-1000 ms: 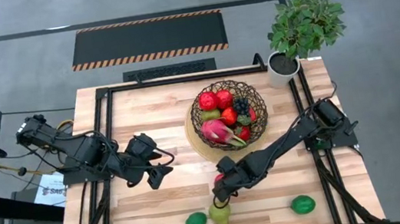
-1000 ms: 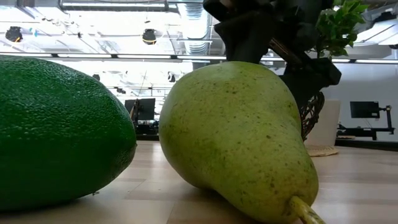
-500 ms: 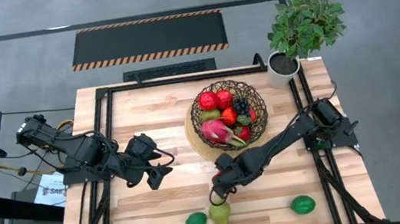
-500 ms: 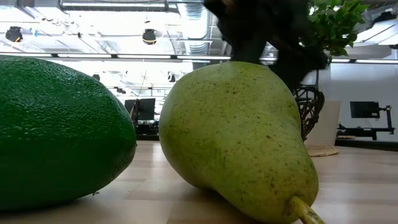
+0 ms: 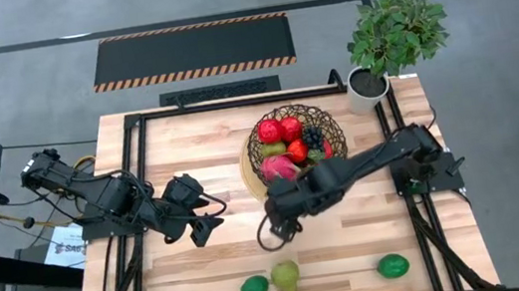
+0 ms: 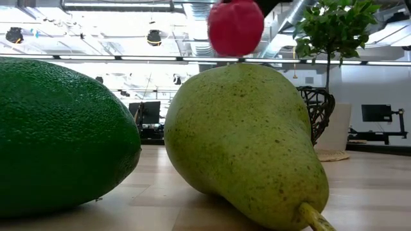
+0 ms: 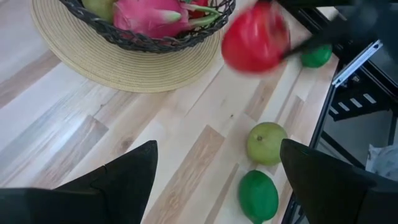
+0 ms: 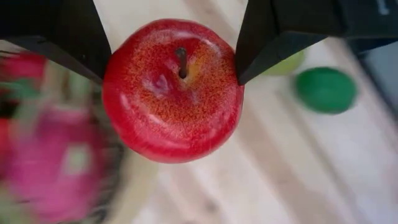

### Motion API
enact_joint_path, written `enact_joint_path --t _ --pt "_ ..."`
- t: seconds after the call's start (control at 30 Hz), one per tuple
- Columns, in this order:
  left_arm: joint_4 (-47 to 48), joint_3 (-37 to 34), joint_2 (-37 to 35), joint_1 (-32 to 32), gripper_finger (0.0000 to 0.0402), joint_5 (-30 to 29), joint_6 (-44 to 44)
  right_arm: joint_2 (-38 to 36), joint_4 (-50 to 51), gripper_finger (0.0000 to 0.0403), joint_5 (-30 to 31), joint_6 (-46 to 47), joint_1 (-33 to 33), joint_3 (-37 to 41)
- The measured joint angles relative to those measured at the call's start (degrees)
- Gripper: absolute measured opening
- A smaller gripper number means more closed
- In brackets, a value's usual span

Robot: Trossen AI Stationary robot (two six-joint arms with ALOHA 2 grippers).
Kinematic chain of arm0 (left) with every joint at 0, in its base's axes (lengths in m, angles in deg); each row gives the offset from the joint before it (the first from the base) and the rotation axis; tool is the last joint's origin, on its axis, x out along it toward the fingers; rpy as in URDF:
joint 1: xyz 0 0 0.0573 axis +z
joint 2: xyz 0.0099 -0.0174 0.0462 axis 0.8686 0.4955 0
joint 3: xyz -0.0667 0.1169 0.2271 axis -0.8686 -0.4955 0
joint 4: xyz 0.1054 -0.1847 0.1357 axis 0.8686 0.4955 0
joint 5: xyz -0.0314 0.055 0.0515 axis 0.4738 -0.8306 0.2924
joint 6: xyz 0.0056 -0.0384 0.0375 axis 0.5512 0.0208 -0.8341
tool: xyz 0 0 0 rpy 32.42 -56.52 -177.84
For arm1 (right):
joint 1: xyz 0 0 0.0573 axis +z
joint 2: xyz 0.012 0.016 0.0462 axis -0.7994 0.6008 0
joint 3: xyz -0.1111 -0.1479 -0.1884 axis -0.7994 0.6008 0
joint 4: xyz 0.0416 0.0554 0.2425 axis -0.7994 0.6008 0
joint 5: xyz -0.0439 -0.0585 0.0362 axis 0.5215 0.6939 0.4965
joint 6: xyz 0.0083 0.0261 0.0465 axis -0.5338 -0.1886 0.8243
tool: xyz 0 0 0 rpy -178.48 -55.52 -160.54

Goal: Build produce basket
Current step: Put the red apple into the black basket

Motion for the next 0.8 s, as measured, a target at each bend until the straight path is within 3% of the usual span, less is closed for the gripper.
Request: enact_joint_path --t 0.2,0.6,0.8 --pt "-0.01 0.0 0.01 0.0 0.0324 -0.16 -0.44 -0.02 14.3 0.0309 6.16 -4.29 -5.26 -7.63" --pt "-0.03 0.0 0.01 0.0 0.0324 -0.51 -0.9 0.0 16.79 0.031 5.53 -19.12 -19.99 -7.61" --pt "0.49 0.0 0.01 0.0 0.0324 -0.81 -1.99 -5.83 16.83 0.031 3.96 -23.0 -26.33 -3.81"
